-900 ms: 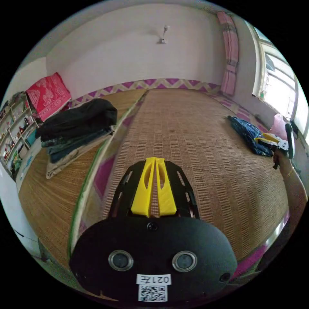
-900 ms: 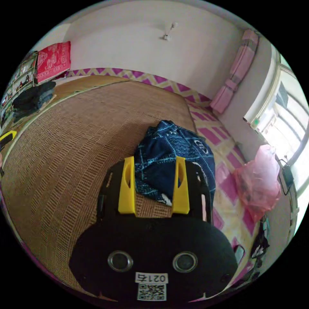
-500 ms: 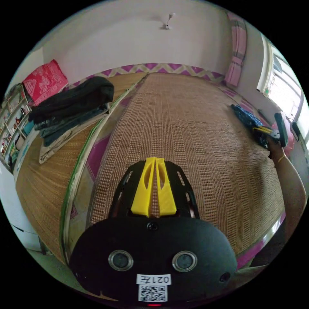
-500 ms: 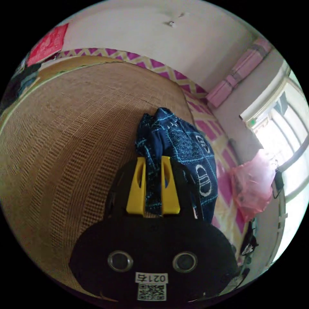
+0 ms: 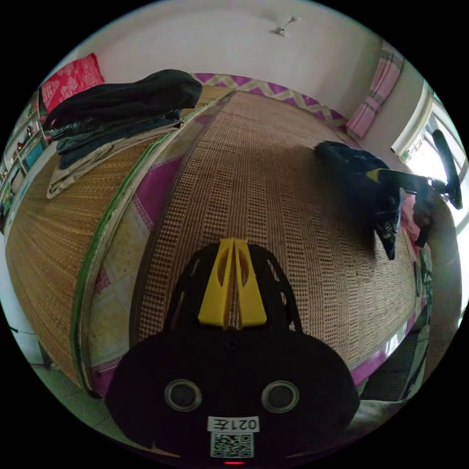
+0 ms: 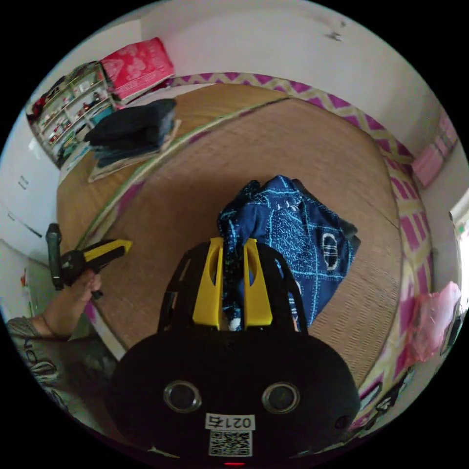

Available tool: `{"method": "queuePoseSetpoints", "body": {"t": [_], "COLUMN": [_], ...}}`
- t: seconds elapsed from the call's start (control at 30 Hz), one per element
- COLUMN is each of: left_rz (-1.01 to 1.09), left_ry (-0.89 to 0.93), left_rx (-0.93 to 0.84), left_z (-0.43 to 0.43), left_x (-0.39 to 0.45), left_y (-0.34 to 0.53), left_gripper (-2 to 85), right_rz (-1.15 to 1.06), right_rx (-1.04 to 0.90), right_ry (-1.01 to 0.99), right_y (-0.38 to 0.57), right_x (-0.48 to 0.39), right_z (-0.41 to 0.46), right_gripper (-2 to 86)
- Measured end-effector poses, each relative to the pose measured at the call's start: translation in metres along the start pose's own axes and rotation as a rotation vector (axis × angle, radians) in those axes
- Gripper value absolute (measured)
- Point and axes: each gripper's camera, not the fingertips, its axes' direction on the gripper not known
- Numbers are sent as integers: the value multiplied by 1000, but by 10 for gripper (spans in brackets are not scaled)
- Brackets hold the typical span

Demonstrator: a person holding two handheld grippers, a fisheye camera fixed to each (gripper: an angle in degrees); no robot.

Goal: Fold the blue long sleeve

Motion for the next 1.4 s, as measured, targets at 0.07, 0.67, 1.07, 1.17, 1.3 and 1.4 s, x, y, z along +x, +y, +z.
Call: {"method": "queuePoseSetpoints", "body": {"t": [0.07, 0.67, 1.07, 1.17, 1.3, 1.4], "left_rz": [-24, -77, -14, 30, 78, 108], "left_ry": [-9, 63, 123, 143, 240, 241], "left_rx": [14, 119, 127, 131, 160, 218], "left_z": [-9, -77, -71, -66, -58, -55], "left_x": [-7, -70, -59, -46, -27, -15], "left_y": [11, 78, 69, 61, 47, 32], "left_gripper": [-10, -10, -10, -9, -7, 4], "right_rz": [-16, -3, 418, 410, 373, 346], "right_rx": [-25, 106, 265, 328, 374, 353], "right_ry": [-93, -160, -913, -929, -946, -961], "right_y": [-7, 59, 129, 148, 172, 180], "right_x": [-37, -29, 161, 190, 229, 234], "right_z": [22, 4, -36, -66, -103, -106], "right_gripper": [58, 71, 58, 56, 57, 59]}}
